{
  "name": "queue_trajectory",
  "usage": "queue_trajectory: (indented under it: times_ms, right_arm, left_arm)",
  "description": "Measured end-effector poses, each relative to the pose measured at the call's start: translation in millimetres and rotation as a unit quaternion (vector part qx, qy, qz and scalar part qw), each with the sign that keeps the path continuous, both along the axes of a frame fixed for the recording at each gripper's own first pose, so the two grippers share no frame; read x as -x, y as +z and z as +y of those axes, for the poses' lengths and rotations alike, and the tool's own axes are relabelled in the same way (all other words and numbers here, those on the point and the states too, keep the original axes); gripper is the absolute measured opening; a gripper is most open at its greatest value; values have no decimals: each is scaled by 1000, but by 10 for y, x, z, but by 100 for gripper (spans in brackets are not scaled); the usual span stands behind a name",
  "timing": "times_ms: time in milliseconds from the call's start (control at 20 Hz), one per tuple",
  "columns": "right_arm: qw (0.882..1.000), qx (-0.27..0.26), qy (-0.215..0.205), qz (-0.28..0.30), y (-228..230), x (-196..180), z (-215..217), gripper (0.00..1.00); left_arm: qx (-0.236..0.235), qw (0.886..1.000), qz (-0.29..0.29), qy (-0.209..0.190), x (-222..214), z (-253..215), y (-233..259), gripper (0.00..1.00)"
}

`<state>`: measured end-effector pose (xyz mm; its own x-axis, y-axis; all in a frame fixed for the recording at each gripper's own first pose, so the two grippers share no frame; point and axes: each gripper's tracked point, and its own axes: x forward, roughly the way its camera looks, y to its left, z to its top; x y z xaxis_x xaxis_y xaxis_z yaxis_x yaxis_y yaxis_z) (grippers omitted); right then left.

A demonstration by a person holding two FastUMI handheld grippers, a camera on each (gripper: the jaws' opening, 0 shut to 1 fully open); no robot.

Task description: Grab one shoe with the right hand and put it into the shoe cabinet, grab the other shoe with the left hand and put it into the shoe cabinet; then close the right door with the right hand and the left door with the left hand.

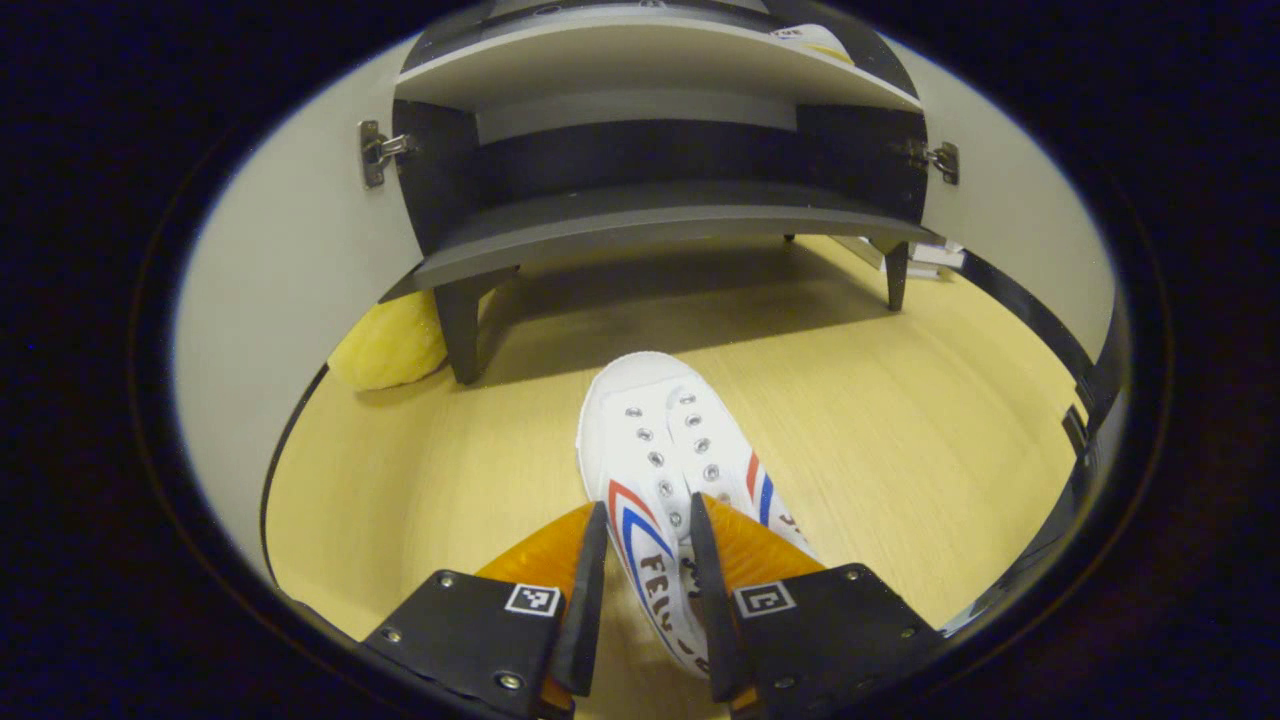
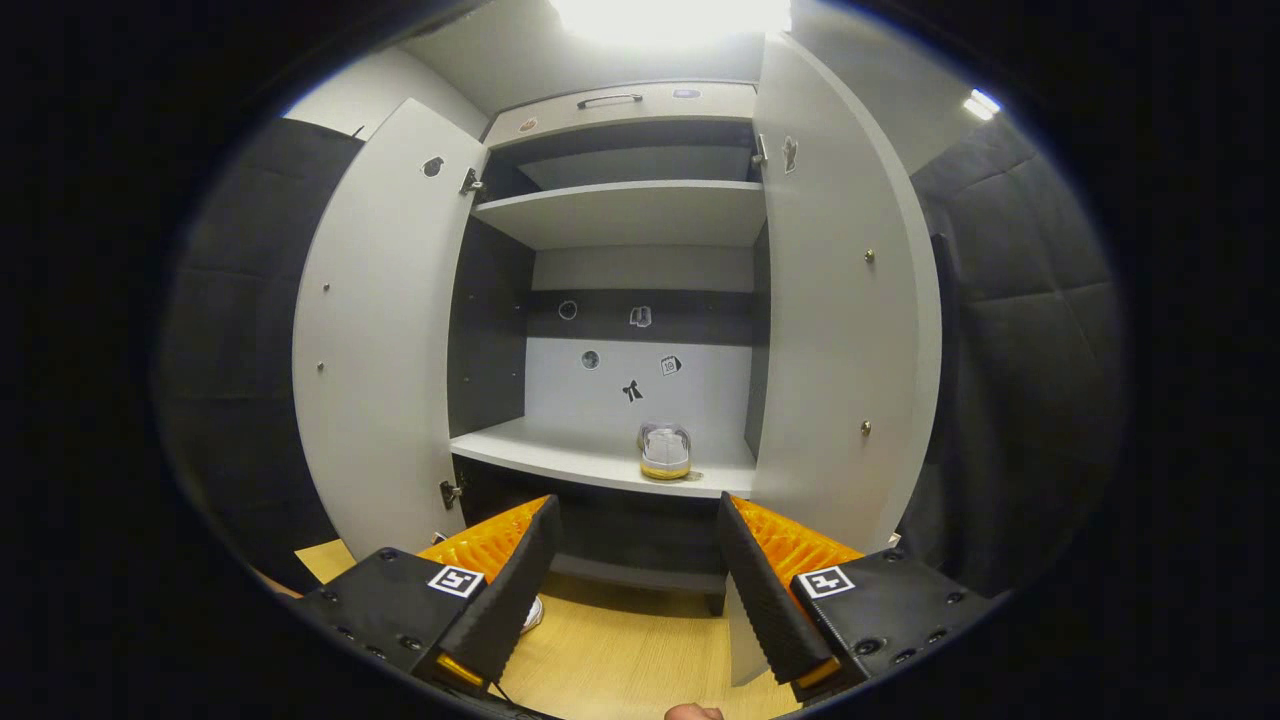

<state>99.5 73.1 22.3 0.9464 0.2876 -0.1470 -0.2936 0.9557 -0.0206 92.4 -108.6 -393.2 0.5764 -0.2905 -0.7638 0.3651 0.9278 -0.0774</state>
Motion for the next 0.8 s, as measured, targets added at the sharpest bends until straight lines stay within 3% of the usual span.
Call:
queue_trajectory:
  times_ms: [100, 150, 200, 500, 800]
  right_arm:
    - [1000, 3, 3, -3, 9, 19, 28, 98]
    - [1000, 5, 6, -3, 0, 31, 42, 98]
    - [1000, 7, 8, -1, -5, 38, 58, 97]
    - [1000, 18, 18, -18, 95, 85, 94, 98]
    - [999, 14, 25, -27, 166, 104, 97, 98]
  left_arm:
    - [8, 999, 7, 30, -53, 25, -37, 32]
    - [17, 999, 8, 47, -63, 26, -19, 9]
    - [20, 998, 9, 52, -67, 19, -21, 4]
    - [49, 997, -16, 57, -173, 0, 146, 1]
    - [72, 994, -51, 68, -291, 16, 674, 1]
